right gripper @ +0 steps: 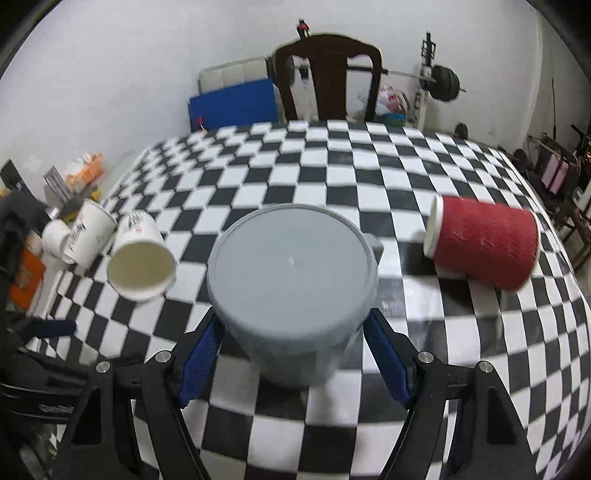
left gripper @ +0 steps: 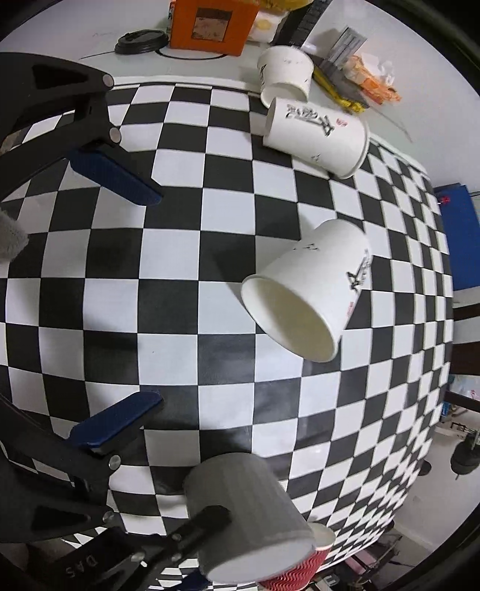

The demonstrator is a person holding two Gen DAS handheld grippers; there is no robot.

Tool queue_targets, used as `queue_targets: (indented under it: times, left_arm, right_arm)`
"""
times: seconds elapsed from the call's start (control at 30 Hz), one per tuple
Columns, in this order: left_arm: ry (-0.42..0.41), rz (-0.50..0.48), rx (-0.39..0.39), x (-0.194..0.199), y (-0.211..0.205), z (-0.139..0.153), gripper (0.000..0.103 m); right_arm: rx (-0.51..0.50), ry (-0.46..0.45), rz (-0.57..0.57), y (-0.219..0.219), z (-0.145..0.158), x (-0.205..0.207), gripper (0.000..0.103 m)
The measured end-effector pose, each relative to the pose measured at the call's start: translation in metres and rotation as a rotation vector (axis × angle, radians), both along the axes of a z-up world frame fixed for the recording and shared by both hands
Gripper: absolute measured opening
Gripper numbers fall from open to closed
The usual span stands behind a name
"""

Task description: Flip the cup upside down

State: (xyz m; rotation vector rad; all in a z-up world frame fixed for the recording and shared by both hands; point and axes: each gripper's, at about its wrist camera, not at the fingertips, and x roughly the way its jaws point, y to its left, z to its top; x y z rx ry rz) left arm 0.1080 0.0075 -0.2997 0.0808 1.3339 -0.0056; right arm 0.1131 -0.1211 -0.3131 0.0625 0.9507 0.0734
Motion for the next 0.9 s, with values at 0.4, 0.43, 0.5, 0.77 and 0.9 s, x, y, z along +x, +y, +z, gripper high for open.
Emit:
queue_targets:
  times: [0.4, 0.43, 0.5, 0.77, 0.9]
  left_arm:
    - [-0.146, -0.034, -0.018, -0.056, -0.005, 0.104, 0.103]
    - [-0.164, -0.037, -0.025, -0.061, -0.007, 0.116, 0.103]
    - [-0.198, -0.049, -0.034, -0.071, -0.007, 0.141, 0.103]
    - [-0.320, -0.064, -0.060, -0.115, -0.016, 0.229, 0.103]
    - [-0.349, -0.053, -0.066, -0.130, -0.018, 0.256, 0.103]
  right_arm:
    - [-0.147, 0.054, -0.194, -0.023, 0.079, -0.066, 0.103]
    - [-0.152, 0.044, -0.203, -0.025, 0.093, -0.074, 0.103]
    - [-0.168, 0.036, -0.221, -0.028, 0.118, -0.088, 0.103]
    - [-0.153, 0.016, -0.259, -0.037, 0.217, -0.142, 0.103]
    - [-0.185, -0.005, -0.254, -0.035, 0.255, -0.165, 0.103]
